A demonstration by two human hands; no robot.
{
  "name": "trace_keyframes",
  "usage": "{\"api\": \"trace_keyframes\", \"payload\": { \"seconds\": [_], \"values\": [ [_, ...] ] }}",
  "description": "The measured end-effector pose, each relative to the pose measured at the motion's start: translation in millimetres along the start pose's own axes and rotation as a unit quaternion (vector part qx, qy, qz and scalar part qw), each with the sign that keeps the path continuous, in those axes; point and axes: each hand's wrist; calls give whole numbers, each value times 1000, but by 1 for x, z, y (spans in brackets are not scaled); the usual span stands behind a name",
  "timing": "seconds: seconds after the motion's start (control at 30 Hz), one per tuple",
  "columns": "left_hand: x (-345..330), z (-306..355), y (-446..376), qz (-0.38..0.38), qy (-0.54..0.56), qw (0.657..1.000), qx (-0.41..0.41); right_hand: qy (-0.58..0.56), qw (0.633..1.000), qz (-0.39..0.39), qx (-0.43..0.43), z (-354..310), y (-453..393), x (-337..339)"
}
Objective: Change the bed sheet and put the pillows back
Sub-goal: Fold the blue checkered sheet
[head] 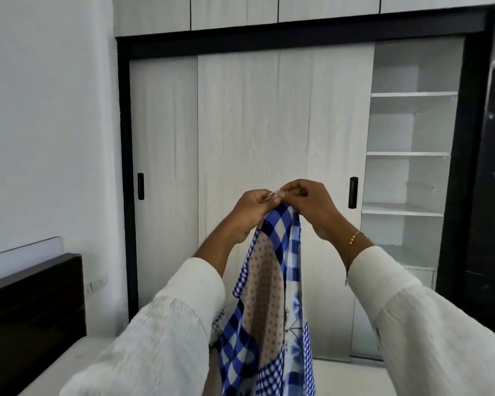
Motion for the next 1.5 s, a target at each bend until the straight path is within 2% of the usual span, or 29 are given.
{"api": "trace_keyframes", "payload": {
  "seconds": [0.1, 0.23, 0.37, 0.5, 0.63, 0.83, 0.97, 1.1, 1.17, 1.3, 1.37, 1.43, 1.5],
  "values": [
    [4, 0, -2, 19, -36, 999, 33, -50, 999, -2, -14, 6, 5, 1],
    [6, -1, -4, 70, -112, 991, 34, -2, 999, 33, -4, 22, 18, -7],
    [14, -1, -3, 53, -273, 960, -13, 31, 986, 144, 84, 46, 49, -32],
    [15, 1, 2, 39, -354, 932, -57, 90, 937, 264, 211, 79, 82, -68],
    [8, 2, 7, 65, -373, 922, -82, 135, 932, 286, 178, 109, 103, -108],
    [-1, 6, 12, 91, -287, 948, -105, 143, 953, 263, 31, 135, 94, -109],
    [-1, 4, 13, 105, -290, 945, -109, 166, 952, 253, 33, 143, 96, -105],
    [4, 0, 13, 128, -317, 934, -104, 90, 971, 219, 43, 150, 111, -100],
    [7, -5, 14, 131, -335, 929, -92, 52, 977, 208, 21, 159, 120, -95],
    [10, -16, 19, 144, -372, 913, -85, -14, 970, 235, -60, 162, 139, -93],
    [10, -20, 23, 162, -380, 906, -93, -21, 979, 177, -94, 160, 150, -98],
    [9, -21, 25, 166, -382, 903, -101, 22, 990, 76, -117, 162, 162, -106],
    [9, -22, 26, 172, -377, 904, -111, 79, 987, 19, -140, 171, 172, -114]
  ]
}}
Point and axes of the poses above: each hand's wrist, its own y-axis away from the middle knuckle, its own x-axis out of the back of the hand, z = x × y, and after that the axes turned 13 degrees about -x, right-handed
